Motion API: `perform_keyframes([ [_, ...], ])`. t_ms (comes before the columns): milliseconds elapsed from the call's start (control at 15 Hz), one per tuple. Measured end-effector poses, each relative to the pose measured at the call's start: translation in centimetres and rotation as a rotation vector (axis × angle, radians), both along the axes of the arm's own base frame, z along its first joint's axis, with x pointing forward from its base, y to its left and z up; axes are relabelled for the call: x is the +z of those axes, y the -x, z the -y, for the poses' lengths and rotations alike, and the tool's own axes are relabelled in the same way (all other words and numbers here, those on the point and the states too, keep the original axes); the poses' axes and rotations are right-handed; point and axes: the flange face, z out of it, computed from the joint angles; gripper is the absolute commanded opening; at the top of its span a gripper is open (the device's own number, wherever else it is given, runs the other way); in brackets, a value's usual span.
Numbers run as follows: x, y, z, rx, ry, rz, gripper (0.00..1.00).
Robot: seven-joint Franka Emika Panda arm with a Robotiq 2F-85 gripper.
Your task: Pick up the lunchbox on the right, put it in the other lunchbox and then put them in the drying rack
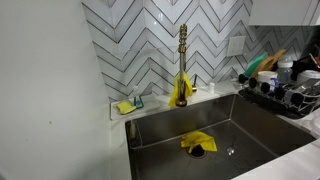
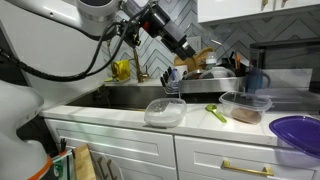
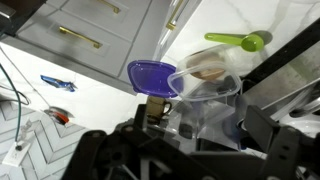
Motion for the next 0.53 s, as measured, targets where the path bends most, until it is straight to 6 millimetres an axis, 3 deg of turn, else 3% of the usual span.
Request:
perform_keyframes([
  [533,-2.7,-4.1,8.4,-0.060,-0.384,-0.049,1.00],
])
